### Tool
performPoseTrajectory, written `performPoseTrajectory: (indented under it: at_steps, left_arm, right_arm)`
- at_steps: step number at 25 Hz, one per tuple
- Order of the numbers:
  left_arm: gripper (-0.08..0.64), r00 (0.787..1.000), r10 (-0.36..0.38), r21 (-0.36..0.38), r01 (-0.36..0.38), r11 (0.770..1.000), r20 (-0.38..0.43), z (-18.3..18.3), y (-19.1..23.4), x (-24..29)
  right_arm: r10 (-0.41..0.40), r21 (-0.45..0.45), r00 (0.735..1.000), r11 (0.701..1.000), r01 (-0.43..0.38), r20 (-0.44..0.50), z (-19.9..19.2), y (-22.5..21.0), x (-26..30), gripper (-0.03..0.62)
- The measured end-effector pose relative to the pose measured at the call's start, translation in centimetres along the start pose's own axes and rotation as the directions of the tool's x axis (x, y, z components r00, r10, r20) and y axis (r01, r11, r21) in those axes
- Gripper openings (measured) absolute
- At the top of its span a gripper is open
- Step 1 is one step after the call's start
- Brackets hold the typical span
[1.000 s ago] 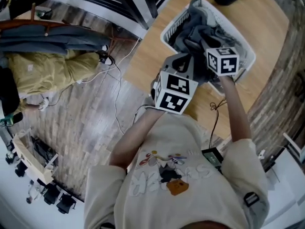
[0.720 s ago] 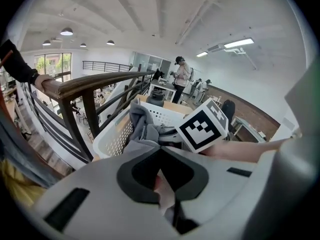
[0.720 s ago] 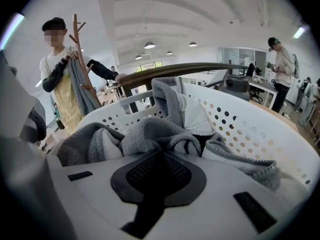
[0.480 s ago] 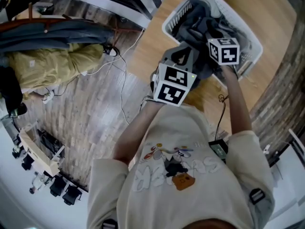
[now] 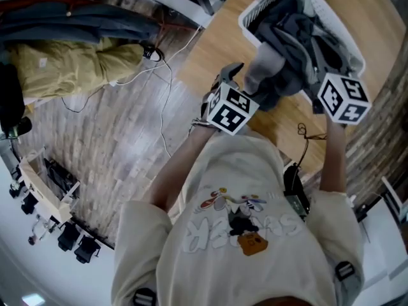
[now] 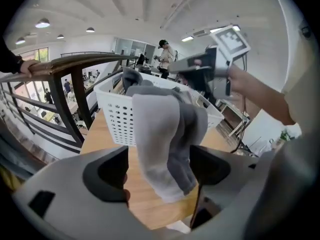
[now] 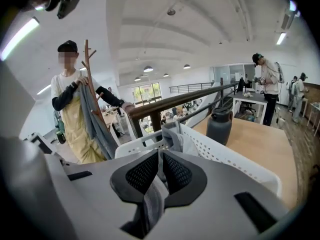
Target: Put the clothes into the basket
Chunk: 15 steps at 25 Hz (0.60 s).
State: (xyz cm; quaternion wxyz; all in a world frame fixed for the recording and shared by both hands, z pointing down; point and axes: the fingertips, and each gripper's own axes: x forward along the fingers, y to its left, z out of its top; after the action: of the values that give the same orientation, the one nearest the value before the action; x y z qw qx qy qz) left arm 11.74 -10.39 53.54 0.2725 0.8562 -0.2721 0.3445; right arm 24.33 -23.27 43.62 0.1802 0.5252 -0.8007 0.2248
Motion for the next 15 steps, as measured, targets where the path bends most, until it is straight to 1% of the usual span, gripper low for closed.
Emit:
performPoseTrajectory:
  at_steps: [3, 6, 7, 9, 10, 11, 13, 14, 15]
  left_arm:
    - [0.379, 0.999, -0.023, 0.017, 0.024, 1.0, -0.045, -2.6, 0.4, 1.6]
    - [0.376, 0.997, -0.039, -0.02, 0.037, 0.999, -0.074, -4.6, 1.0, 3.2]
    - [0.349, 0.997, -0.032, -0.037, 0.03, 0.999, -0.073, -5.1, 1.4, 3.7]
    - [0.245, 0.997, -0.011, -0.063, 0.007, 0.998, -0.072, -6.1, 2.6, 4.4]
    - [0.222, 0.997, -0.002, -0.063, -0.003, 0.998, -0.079, -6.7, 3.1, 4.7]
    - [0.215, 0.996, 0.003, -0.054, -0.008, 0.999, -0.091, -7.3, 3.6, 5.0]
    - [0.201, 0.994, -0.012, -0.035, 0.008, 0.999, -0.111, -8.1, 3.3, 5.6]
    - [0.135, 0.993, -0.037, -0.034, 0.034, 0.999, -0.108, -8.0, 2.0, 6.0]
    - [0.053, 0.993, -0.07, -0.034, 0.067, 0.997, -0.097, -7.6, 0.6, 6.3]
  right_arm:
    - [-0.014, -0.013, 1.0, 1.0, 0.014, 0.025, 0.4, 1.7, -3.3, 0.041]
    - [-0.062, -0.039, 0.998, 0.997, 0.062, 0.015, -0.6, 3.3, -5.7, 0.041]
    - [-0.079, -0.046, 0.997, 0.996, 0.079, 0.005, -1.2, 3.7, -6.2, 0.041]
    - [-0.106, -0.055, 0.994, 0.993, 0.105, -0.01, -2.6, 4.6, -6.9, 0.041]
    - [-0.113, -0.059, 0.993, 0.992, 0.112, -0.018, -3.5, 5.1, -7.1, 0.041]
    - [-0.117, -0.062, 0.993, 0.991, 0.115, -0.029, -4.4, 5.6, -7.3, 0.041]
    - [-0.121, -0.074, 0.991, 0.99, 0.116, -0.063, -5.8, 6.0, -8.2, 0.041]
    - [-0.132, -0.091, 0.988, 0.988, 0.124, -0.084, -6.1, 5.8, -9.1, 0.041]
    - [-0.151, -0.114, 0.984, 0.984, 0.14, -0.095, -5.9, 5.6, -10.0, 0.041]
